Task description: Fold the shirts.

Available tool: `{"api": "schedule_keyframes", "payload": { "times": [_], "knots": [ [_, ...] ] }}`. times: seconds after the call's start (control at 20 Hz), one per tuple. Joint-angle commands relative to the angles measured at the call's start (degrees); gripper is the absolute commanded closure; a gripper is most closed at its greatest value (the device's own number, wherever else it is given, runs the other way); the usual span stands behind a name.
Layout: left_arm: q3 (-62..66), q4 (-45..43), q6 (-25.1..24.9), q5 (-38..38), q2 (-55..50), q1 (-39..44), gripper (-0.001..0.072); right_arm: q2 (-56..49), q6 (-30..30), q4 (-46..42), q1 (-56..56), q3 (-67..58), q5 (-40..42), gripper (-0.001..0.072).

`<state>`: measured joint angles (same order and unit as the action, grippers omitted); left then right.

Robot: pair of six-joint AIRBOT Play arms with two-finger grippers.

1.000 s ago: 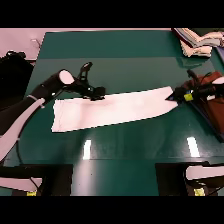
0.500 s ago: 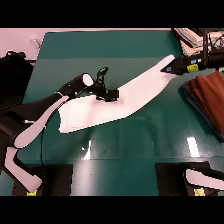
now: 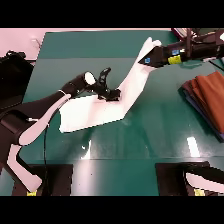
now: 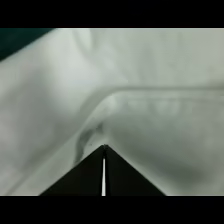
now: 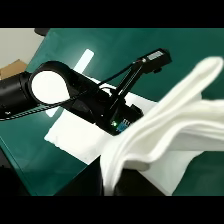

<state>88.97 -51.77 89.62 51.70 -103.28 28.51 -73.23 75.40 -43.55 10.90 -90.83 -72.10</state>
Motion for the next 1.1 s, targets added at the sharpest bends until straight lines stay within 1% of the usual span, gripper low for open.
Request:
{"api": "schedule_keyframes", "payload": {
  "times": [0.0, 0.1, 0.15, 0.25, 0.35, 0.4, 0.5, 0.55, 0.6, 0.65, 0.7, 0.85, 0.95, 1.05],
  "knots": [
    [6.05, -5.55, -0.04, 6.51, 3.61, -3.76, 0.0679, -0.39, 0.24, 0.61, 5.4, -0.26, 4.87, 0.0695],
    [10.82, -10.12, -0.04, 11.08, 7.72, -8.7, 0.0678, -2.27, 0.17, 1.22, 10.23, -0.26, 7.43, 0.0695],
    [13.25, -12.35, -0.04, 13.05, 10.14, -11.65, 0.0678, -3.8, -0.79, 3.63, 12.96, -0.26, 9.11, 0.0695],
    [17.27, -15.06, -0.04, 15.39, 15.02, -17.22, 0.0678, -8.11, -5.6, 11.37, 19.67, -0.26, 14.62, 0.0695],
    [19.61, -16.85, -0.04, 16.06, 19.89, -22.14, 0.0678, -13.86, -12.55, 20.55, 27.08, -0.5, 22.08, 0.069],
    [19.85, -17.7, -0.04, 16.0, 22.08, -24.11, 0.0678, -17.31, -15.52, 22.67, 30.12, -2.21, 23.5, 0.0632],
    [19.82, -18.6, -0.04, 16.41, 25.62, -27.39, 0.0678, -25.09, -16.5, 22.47, 34.71, -9.25, 21.99, 0.041],
    [19.82, -18.62, -0.02, 17.11, 26.56, -28.39, 0.0677, -28.13, -16.46, 22.45, 35.52, -12.48, 20.06, 0.0365],
    [19.8, -18.6, -0.04, 18.18, 27.19, -29.05, 0.0678, -30.23, -15.41, 22.38, 35.36, -14.75, 17.97, 0.0365],
    [19.82, -18.91, -0.07, 19.19, 27.34, -29.03, 0.0677, -31.32, -14.16, 22.21, 34.18, -15.78, 15.17, 0.0367],
    [19.76, -18.95, -0.07, 20.33, 27.34, -29.0, 0.0677, -31.41, -13.27, 20.72, 32.2, -15.39, 12.24, 0.0386],
    [19.76, -18.53, -0.07, 21.11, 27.32, -28.89, 0.0678, -27.76, -9.18, 10.29, 23.93, -8.39, 6.49, 0.0397],
    [19.76, -18.53, -0.09, 21.24, 27.32, -28.89, 0.0678, -23.65, -6.19, 3.69, 17.38, -0.79, 5.27, 0.0397],
    [19.76, -18.51, -0.07, 21.27, 27.32, -28.89, 0.0678, -18.69, -1.6, -2.86, 10.08, 8.87, 6.23, 0.0397]
  ]
}}
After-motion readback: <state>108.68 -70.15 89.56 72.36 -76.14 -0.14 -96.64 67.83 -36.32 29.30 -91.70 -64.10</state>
